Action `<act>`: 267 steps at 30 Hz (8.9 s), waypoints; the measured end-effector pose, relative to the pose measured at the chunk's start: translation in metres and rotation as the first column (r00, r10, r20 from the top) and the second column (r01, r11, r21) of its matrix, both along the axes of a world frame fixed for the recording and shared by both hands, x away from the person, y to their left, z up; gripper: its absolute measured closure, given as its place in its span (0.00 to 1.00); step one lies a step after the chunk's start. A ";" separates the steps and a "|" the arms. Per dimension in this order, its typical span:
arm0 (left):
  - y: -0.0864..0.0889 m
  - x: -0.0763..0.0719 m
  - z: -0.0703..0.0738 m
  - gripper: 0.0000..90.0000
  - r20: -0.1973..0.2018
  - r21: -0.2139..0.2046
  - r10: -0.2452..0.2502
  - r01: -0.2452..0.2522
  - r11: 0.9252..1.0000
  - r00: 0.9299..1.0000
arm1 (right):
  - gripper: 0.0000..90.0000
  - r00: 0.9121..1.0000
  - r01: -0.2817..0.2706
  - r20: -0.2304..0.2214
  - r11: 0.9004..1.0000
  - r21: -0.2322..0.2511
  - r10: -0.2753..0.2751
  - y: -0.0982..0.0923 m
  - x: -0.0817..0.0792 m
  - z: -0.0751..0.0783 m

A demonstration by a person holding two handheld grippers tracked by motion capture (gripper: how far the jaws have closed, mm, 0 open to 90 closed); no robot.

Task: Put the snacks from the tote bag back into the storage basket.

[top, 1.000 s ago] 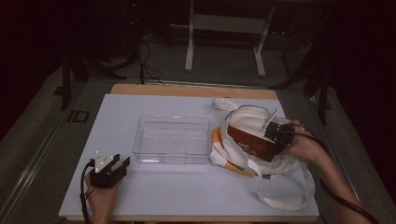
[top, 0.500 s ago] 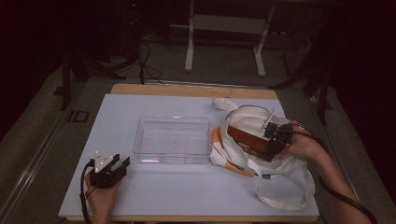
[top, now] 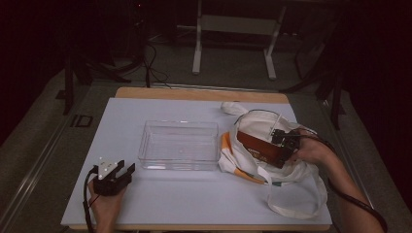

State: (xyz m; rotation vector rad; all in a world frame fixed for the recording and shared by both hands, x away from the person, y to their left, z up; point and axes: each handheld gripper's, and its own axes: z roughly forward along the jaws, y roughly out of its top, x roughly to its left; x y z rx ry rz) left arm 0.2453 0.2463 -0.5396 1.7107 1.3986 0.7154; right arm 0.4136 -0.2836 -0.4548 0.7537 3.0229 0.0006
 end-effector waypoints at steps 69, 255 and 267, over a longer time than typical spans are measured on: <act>0.000 0.000 0.000 0.61 0.005 -0.004 0.006 -0.006 1.000 1.000 | 0.48 0.999 -0.040 0.031 0.988 0.150 0.036 -0.029 -0.005 0.035; 0.004 -0.001 0.000 0.61 0.010 -0.039 0.011 -0.010 0.999 1.000 | 0.48 0.883 -0.469 0.080 0.867 0.170 0.462 0.189 -0.014 0.064; 0.004 -0.001 0.000 0.61 0.011 -0.040 0.012 -0.012 0.999 1.000 | 0.48 0.881 -0.473 0.064 0.867 0.158 0.469 0.195 -0.015 0.062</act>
